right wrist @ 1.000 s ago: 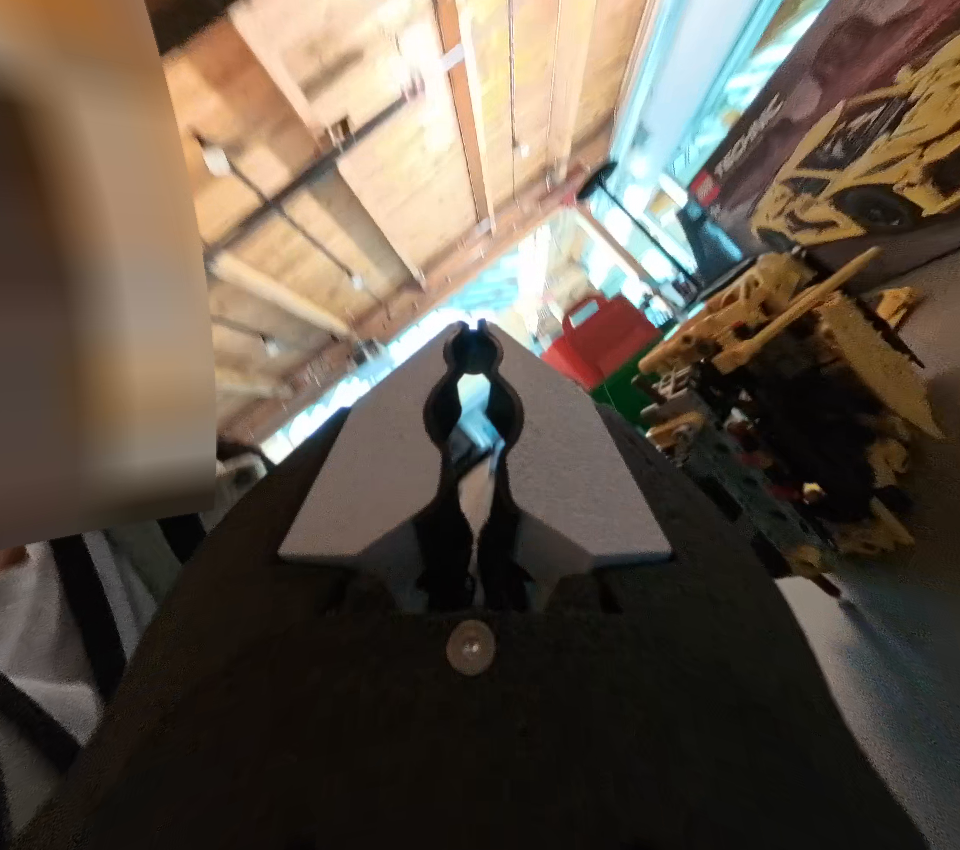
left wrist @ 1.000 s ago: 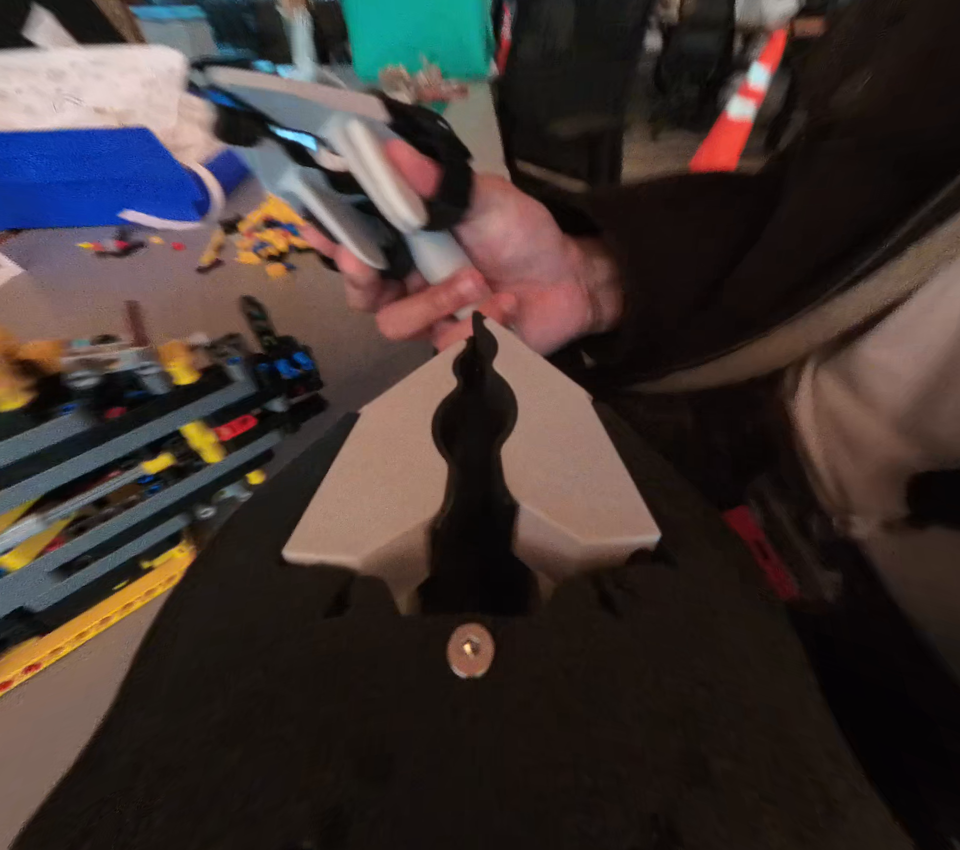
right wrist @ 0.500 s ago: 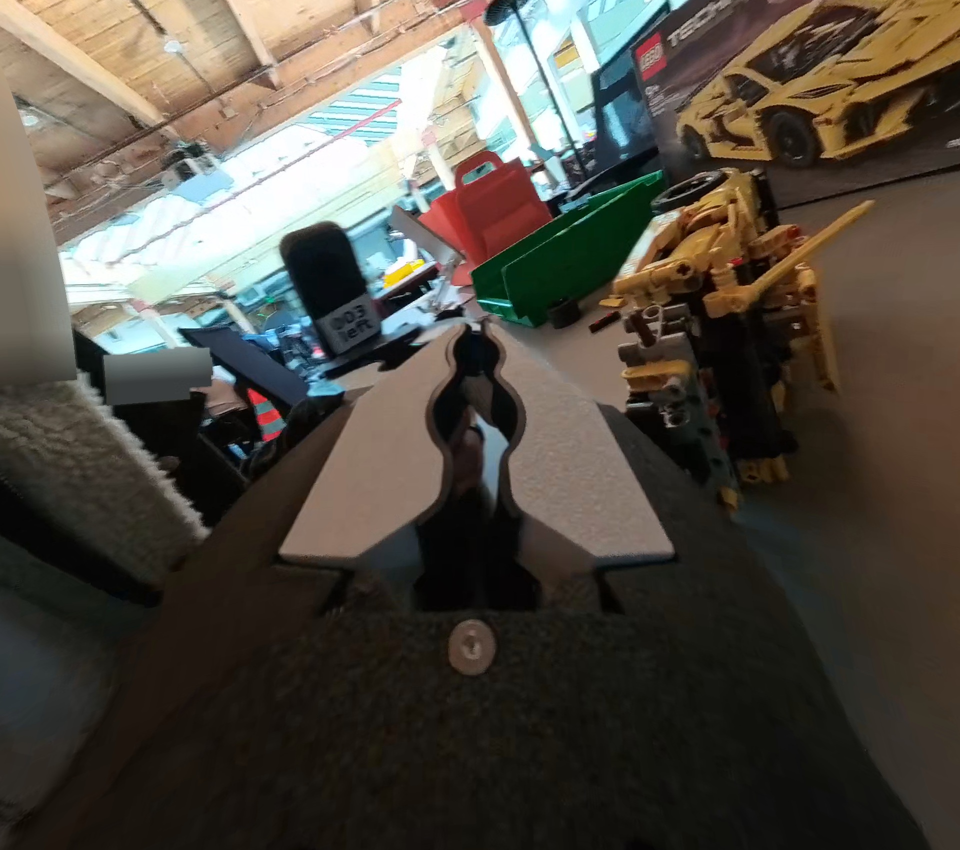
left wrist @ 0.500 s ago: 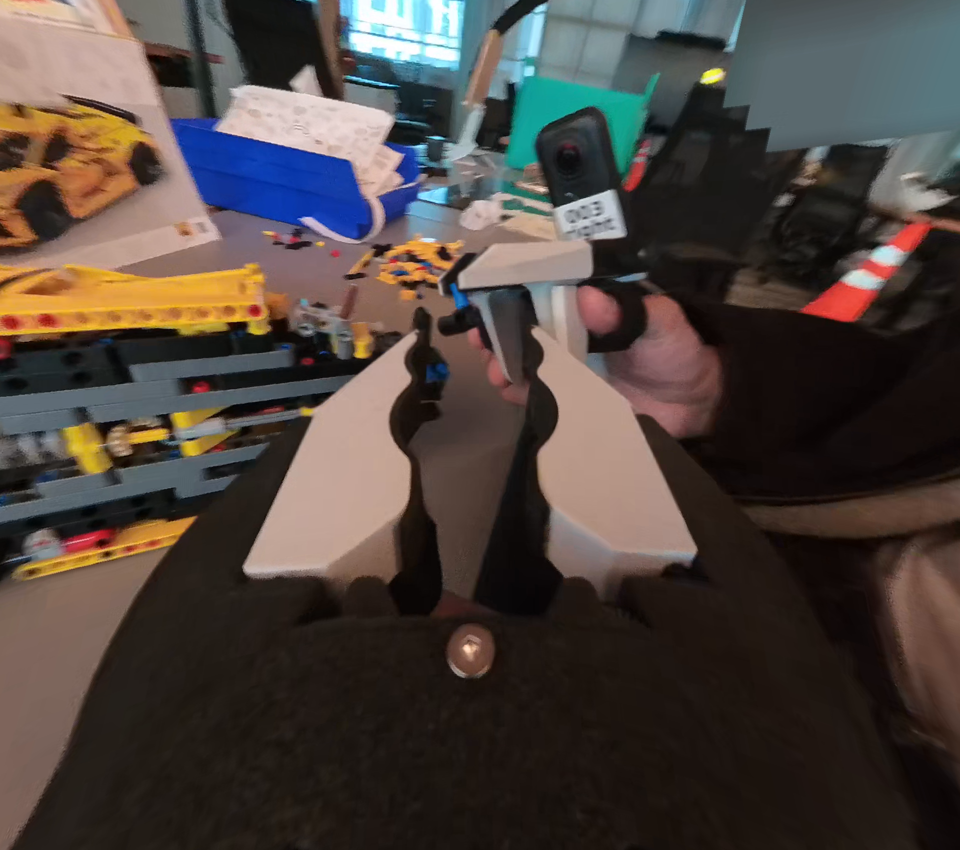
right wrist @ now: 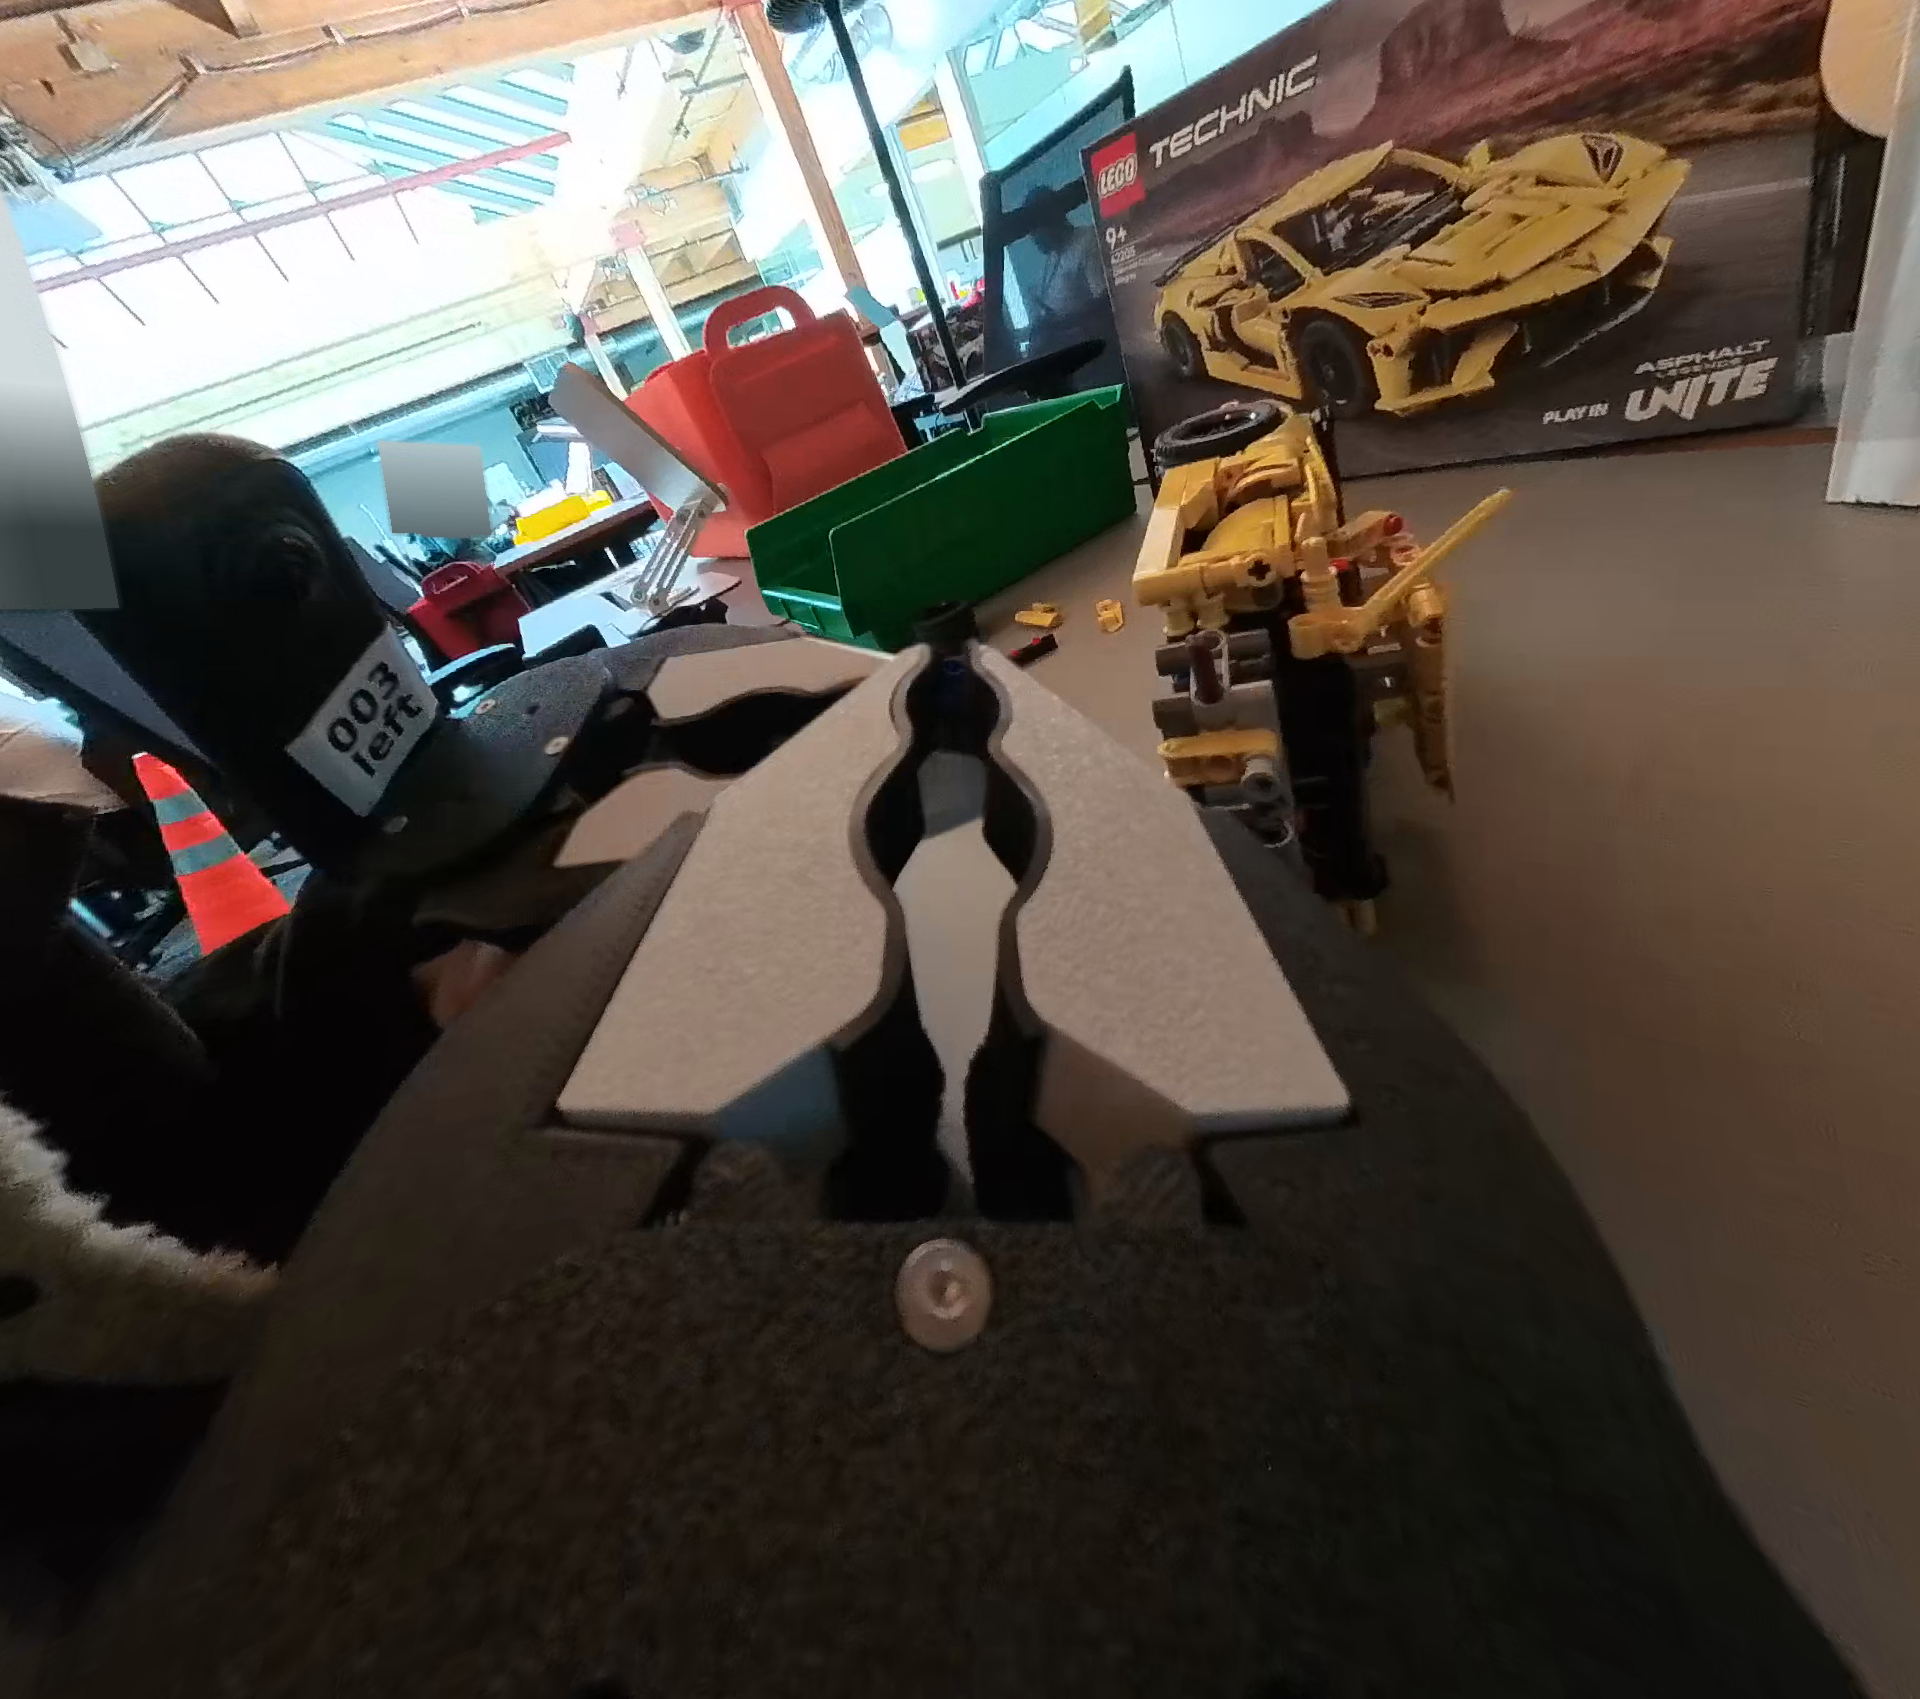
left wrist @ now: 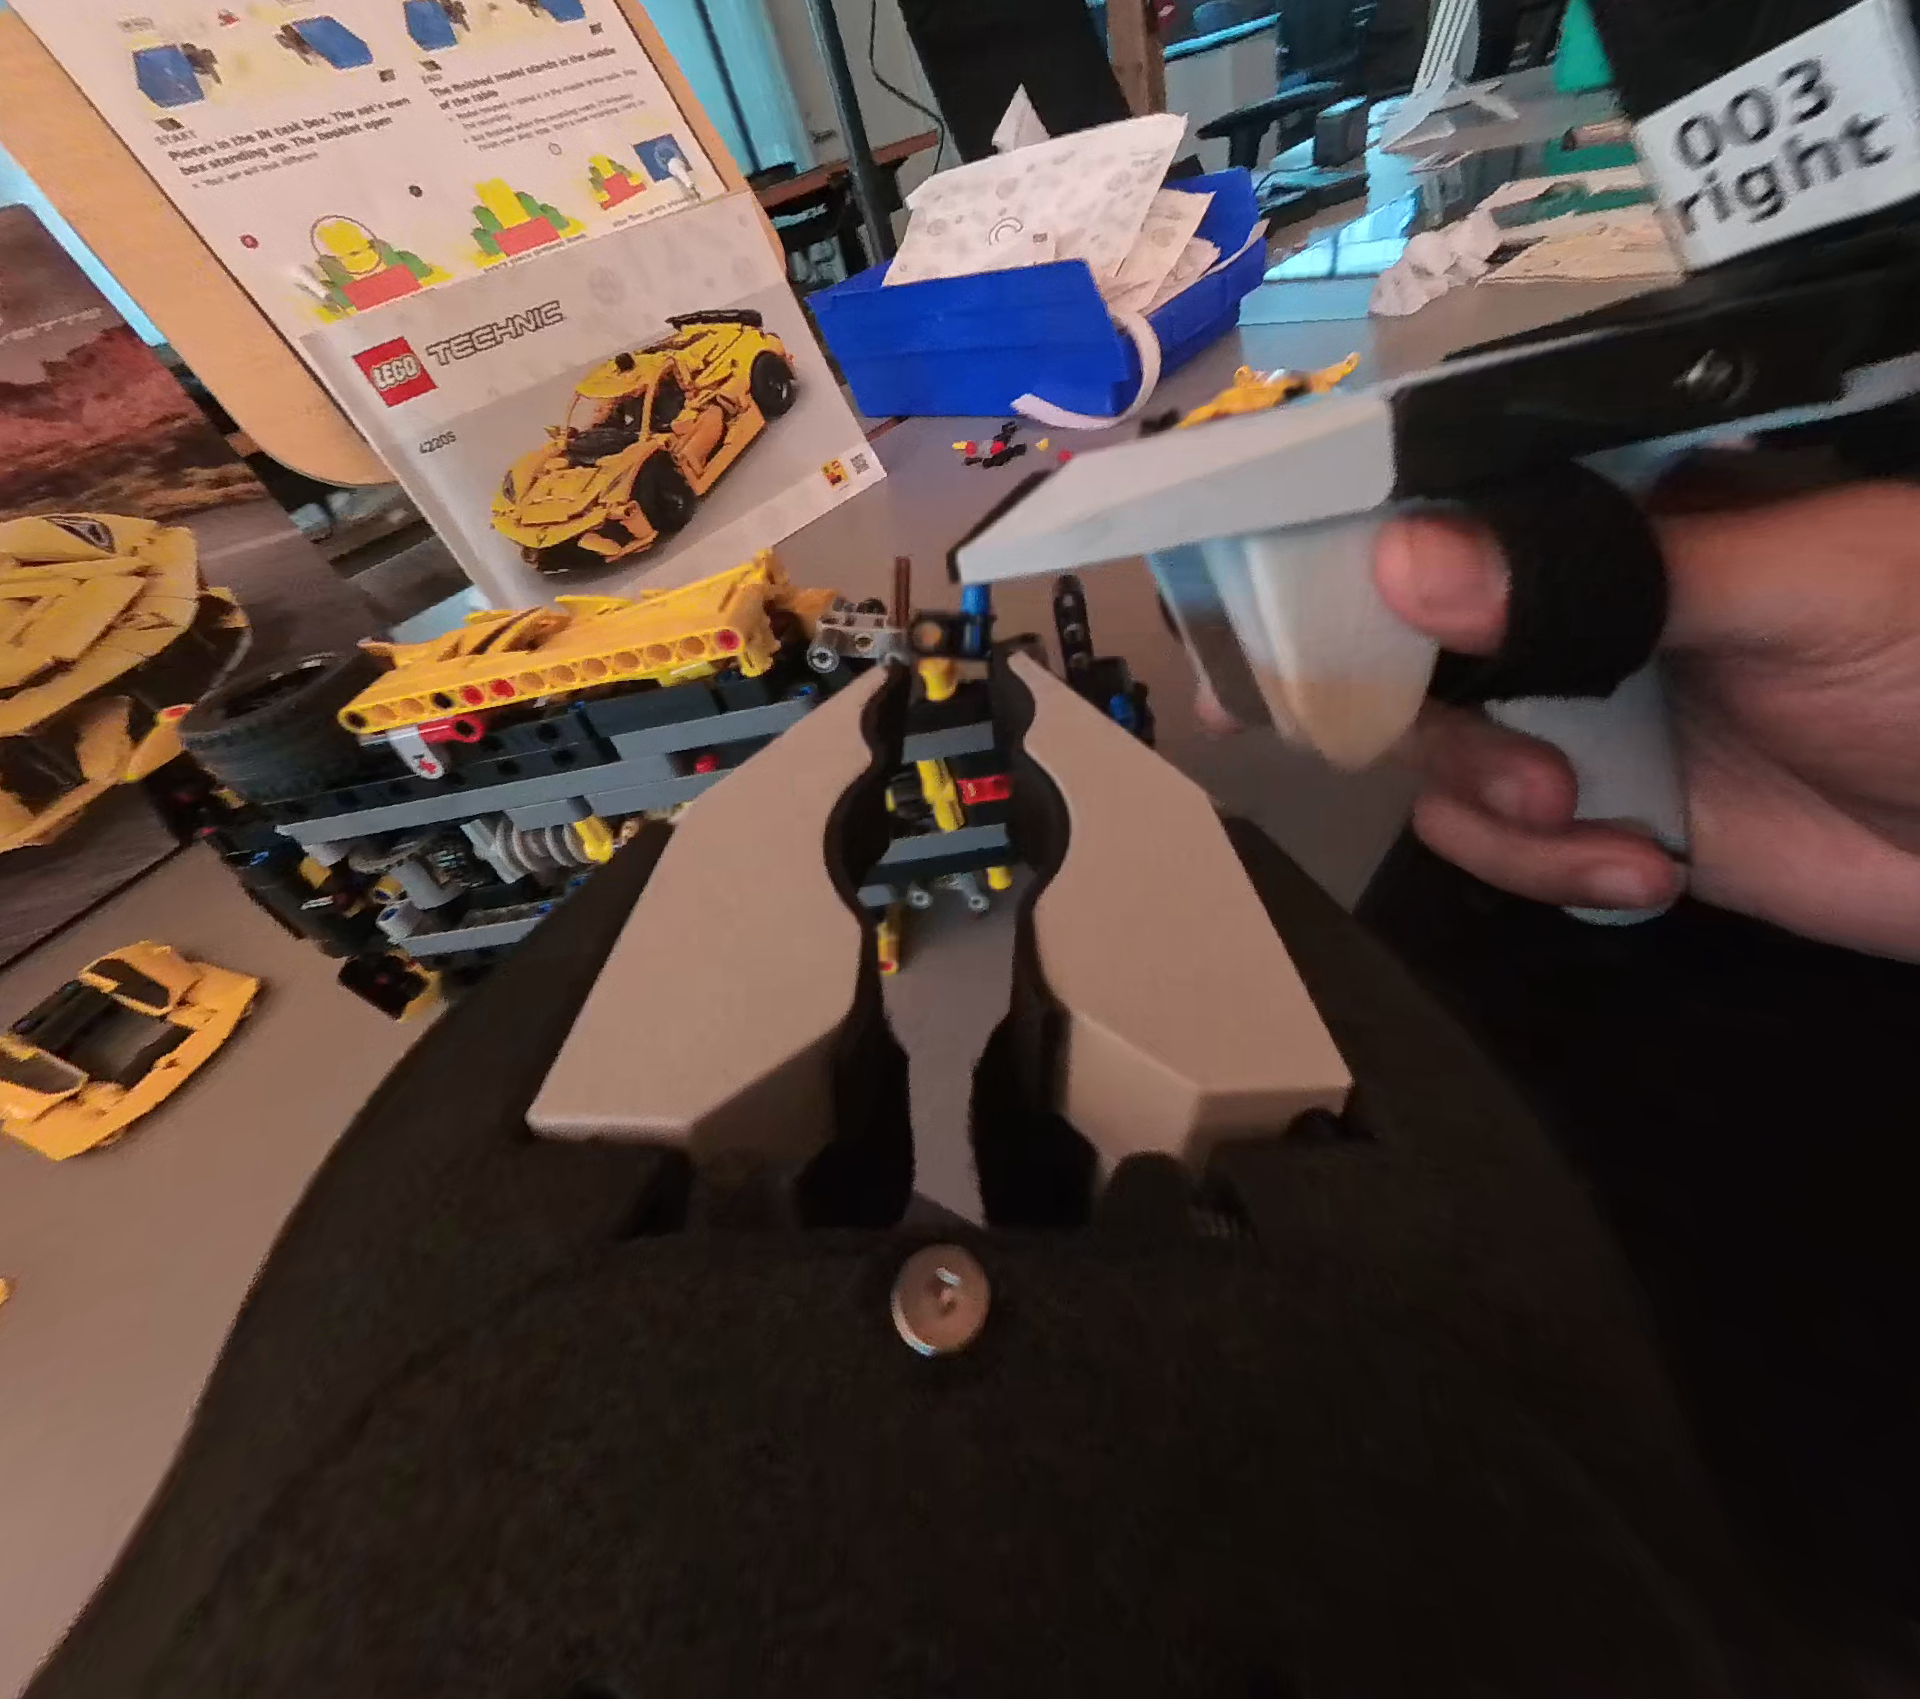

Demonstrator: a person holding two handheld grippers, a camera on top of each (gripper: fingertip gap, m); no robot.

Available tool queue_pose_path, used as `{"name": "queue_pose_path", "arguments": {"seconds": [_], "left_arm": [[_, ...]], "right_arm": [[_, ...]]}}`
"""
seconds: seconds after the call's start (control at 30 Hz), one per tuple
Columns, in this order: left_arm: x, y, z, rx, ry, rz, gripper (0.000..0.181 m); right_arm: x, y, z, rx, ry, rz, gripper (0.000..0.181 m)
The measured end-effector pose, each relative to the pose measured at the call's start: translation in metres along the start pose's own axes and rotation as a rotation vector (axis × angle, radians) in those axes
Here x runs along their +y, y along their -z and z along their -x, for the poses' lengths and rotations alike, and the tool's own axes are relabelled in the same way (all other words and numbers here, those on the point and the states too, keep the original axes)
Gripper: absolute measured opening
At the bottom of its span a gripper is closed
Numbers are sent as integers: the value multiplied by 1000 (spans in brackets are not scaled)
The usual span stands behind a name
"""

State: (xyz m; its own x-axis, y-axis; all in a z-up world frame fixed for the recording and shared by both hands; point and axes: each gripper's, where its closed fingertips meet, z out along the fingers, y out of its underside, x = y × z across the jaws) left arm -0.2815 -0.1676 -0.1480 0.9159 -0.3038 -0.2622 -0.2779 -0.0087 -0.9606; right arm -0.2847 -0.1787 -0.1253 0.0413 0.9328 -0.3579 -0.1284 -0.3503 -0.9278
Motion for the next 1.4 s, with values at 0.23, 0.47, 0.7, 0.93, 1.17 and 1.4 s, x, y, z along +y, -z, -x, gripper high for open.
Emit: {"name": "queue_pose_path", "arguments": {"seconds": [0.23,0.47,0.7,0.93,1.17,1.4], "left_arm": [[0,1,0,-8,-21,5,18],[0,4,3,-55,-114,8,15],[-1,8,0,-41,-130,9,15],[1,12,5,-52,-88,11,0],[-2,3,8,-151,-194,-6,34],[5,-6,17,-405,-556,112,34]], "right_arm": [[6,-3,2,-18,-4,36,2],[6,-4,3,-43,-33,36,6],[10,-5,4,-83,-104,65,3],[-25,22,-40,-74,-483,-200,3],[-3,4,-17,-59,-313,-23,3],[11,-7,-6,31,-224,40,3]]}}
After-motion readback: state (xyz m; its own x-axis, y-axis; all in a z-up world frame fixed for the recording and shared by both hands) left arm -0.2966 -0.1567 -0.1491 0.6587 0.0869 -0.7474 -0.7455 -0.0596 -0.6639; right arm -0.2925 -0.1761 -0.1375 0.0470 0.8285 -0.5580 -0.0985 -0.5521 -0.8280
